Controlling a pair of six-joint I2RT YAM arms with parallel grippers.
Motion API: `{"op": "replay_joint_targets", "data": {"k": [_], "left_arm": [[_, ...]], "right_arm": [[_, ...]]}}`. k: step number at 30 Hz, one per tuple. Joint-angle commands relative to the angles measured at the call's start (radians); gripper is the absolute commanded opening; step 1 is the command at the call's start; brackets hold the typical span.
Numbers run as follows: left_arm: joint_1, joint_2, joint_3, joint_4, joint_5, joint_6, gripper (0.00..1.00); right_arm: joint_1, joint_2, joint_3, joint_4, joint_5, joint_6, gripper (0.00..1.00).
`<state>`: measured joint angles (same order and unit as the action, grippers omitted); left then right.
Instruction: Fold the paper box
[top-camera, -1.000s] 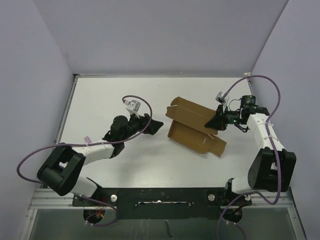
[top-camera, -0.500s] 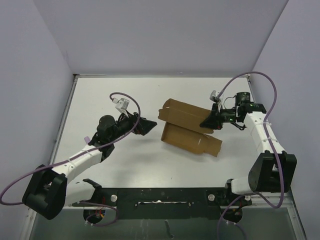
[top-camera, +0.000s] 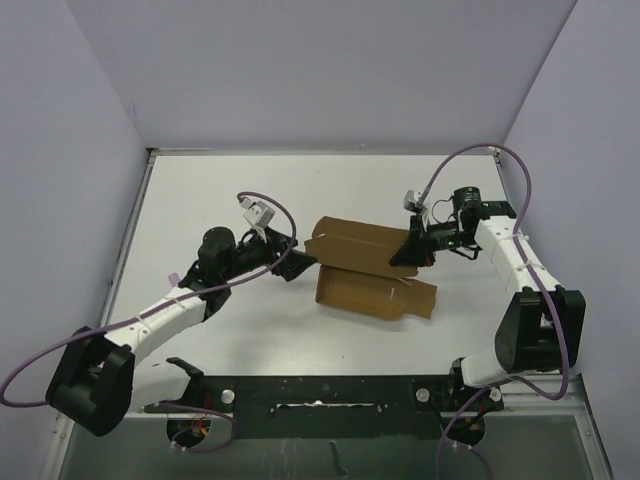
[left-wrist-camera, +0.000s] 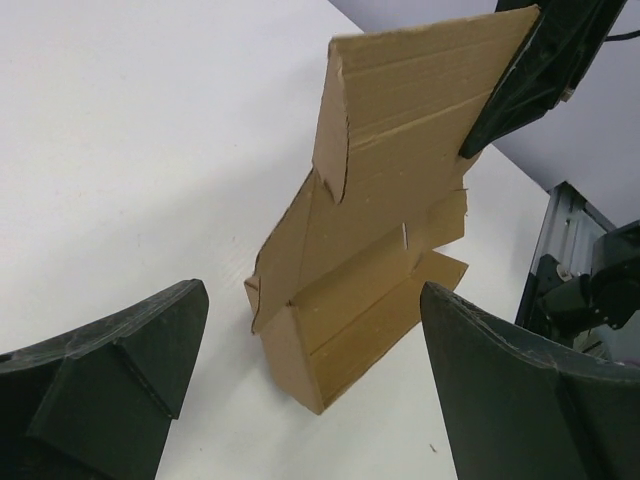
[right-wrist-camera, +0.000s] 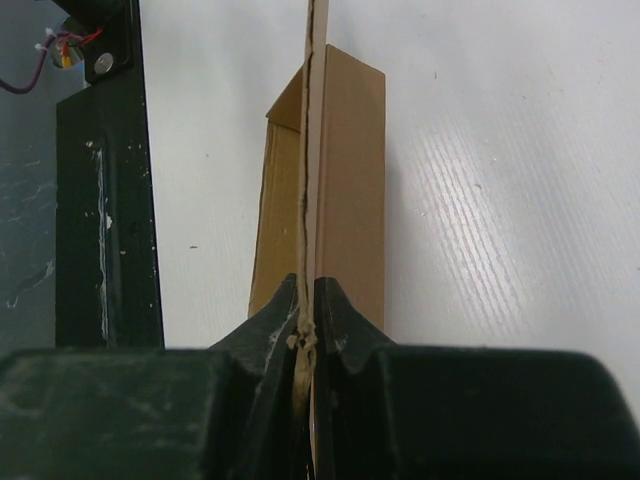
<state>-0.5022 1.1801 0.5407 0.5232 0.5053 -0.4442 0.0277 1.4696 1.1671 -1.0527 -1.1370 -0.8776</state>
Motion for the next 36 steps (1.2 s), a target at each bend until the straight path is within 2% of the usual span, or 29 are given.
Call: {"op": "replay_joint_targets", "data": {"k": [1,6,9,14,18,19,21,26,28,31,36], "left_arm": [[0.0,0.048,0.12,0.032,0.094,0.135,0.87],[-0.01,0.152,0.196,0.075,0.169,0.13,0.86],[-0.012,0.197,0.205,0.14,0.205,0.112,0.79],[-0.015,0.251,0.239,0.154,0.217,0.099,0.63],[-0.013,0.281,0.24,0.213,0.226,0.07,0.56],[-0.012,0.291,0.24,0.251,0.236,0.058,0.53],[-0.009,0.309,0.239,0.291,0.249,0.033,0.4],[-0.005,0.337,0.24,0.326,0.285,0.01,0.35],[-0.004,0.347,0.24,0.339,0.308,0.002,0.26],[0.008,0.368,0.24,0.37,0.345,-0.017,0.0],[0.018,0.38,0.231,0.433,0.356,-0.034,0.0]], "right_arm": [[0.016,-0.004,0.045,-0.041,-0.055,-0.053,0.0],[0.026,-0.002,0.046,-0.047,-0.055,-0.062,0.0],[0.026,-0.002,0.048,-0.05,-0.058,-0.064,0.0],[0.026,-0.001,0.048,-0.054,-0.06,-0.067,0.0],[0.025,-0.001,0.048,-0.056,-0.061,-0.07,0.0],[0.026,0.0,0.048,-0.057,-0.062,-0.072,0.0],[0.025,0.0,0.049,-0.059,-0.063,-0.073,0.0],[0.026,-0.001,0.049,-0.063,-0.063,-0.078,0.0],[0.026,0.001,0.049,-0.063,-0.063,-0.079,0.0],[0.026,0.002,0.049,-0.061,-0.061,-0.078,0.0],[0.018,0.003,0.044,-0.032,-0.046,-0.045,0.0]]}}
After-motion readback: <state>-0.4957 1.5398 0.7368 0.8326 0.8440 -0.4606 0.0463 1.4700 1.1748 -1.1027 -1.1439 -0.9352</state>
